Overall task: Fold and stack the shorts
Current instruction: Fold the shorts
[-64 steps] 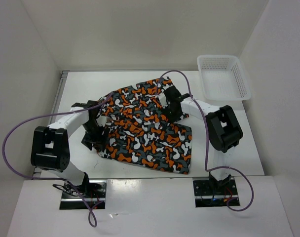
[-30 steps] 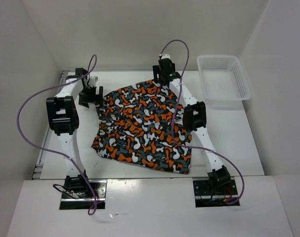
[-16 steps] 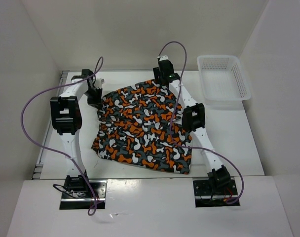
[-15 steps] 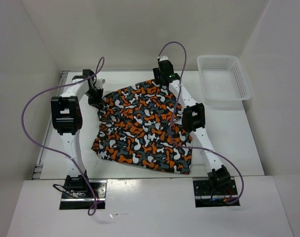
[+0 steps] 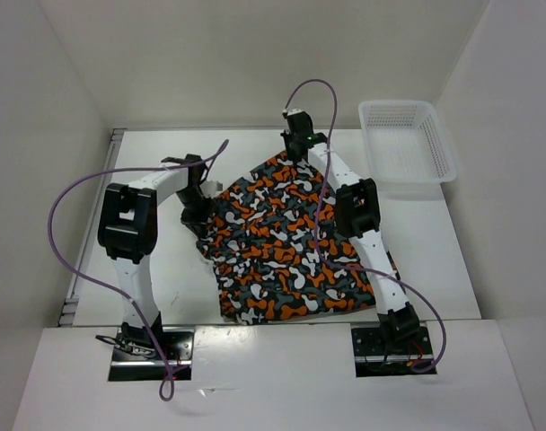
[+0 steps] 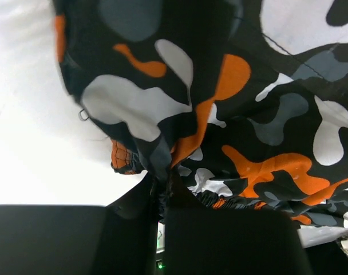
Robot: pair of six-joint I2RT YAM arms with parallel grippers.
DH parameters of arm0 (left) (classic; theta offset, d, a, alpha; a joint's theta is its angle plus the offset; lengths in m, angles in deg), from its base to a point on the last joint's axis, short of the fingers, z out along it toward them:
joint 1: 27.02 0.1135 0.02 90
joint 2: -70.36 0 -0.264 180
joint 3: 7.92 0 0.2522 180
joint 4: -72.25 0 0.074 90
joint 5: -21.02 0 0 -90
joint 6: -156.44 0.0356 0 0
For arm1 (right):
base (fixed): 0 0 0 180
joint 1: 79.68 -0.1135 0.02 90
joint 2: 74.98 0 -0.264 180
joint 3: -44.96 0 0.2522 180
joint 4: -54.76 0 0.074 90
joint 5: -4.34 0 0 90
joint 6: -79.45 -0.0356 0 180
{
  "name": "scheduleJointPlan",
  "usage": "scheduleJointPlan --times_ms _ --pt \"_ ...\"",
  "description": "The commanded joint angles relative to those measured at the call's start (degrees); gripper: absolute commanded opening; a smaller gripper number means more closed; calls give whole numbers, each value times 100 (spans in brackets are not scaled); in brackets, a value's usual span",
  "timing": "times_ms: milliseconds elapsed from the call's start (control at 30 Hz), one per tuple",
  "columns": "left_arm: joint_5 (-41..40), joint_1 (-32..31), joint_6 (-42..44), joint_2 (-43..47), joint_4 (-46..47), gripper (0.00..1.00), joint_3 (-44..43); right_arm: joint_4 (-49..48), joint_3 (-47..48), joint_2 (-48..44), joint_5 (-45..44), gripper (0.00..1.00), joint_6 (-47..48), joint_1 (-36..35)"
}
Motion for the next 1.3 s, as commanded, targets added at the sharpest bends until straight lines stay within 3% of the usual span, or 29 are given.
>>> scheduleJointPlan --times_ms 0,67,233,333,467,600,767,900,1000,1033,1133,1267 --pt "189 119 27 332 -362 0 189 938 -608 -262 199 10 -10 -54" --pt "189 171 27 481 -362 0 400 991 -801 -576 138 0 -10 -54" --pt "66 532 27 605 -195 0 664 1131 -1576 -1307 514 0 -186 -1" --pt "-93 532 27 605 -81 0 735 1131 -1025 -1221 516 41 -483 51" --pt "-93 471 27 464 -80 0 576 965 127 -694 -141 64 -695 -88" --pt "-93 418 27 412 -80 0 576 851 322 -272 -372 73 -757 -220" --pt "-145 418 27 350 -185 0 524 911 87 107 -697 74 -529 -274" --pt "-145 418 27 350 -186 0 524 1026 -293 -25 -426 71 -467 -274" --pt "-145 418 27 350 -186 0 524 1026 -354 -25 -171 50 -344 -221" --pt "-93 418 27 350 -134 0 524 1026 -354 -25 -170 27 -344 -221" --pt "-171 418 27 289 7 0 453 1026 -266 -25 -170 0 -230 -273" --pt "-286 540 27 105 122 0 33 964 -3 -25 -336 0 -230 -274"
